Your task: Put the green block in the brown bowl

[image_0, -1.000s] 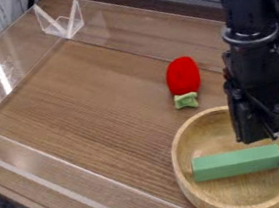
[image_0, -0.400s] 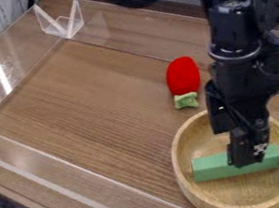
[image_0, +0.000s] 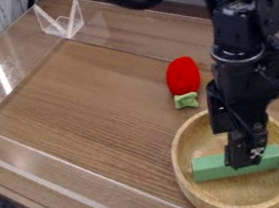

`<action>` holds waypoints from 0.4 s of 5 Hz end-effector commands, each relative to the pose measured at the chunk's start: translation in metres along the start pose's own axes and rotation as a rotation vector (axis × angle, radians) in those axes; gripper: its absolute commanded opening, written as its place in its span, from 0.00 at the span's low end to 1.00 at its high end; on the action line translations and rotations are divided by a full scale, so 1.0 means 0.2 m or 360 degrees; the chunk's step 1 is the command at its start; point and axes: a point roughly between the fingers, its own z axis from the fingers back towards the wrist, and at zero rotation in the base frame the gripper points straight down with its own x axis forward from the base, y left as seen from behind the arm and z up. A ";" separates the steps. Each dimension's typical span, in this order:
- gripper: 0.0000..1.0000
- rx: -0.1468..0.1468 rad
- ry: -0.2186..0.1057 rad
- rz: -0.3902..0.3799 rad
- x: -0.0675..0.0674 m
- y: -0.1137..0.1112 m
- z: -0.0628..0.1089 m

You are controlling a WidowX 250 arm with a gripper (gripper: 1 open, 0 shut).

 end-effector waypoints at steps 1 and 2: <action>1.00 0.0075 -0.0060 0.0014 0.05 0.00 0.03; 1.00 0.0118 -0.0073 0.0106 0.09 0.00 0.10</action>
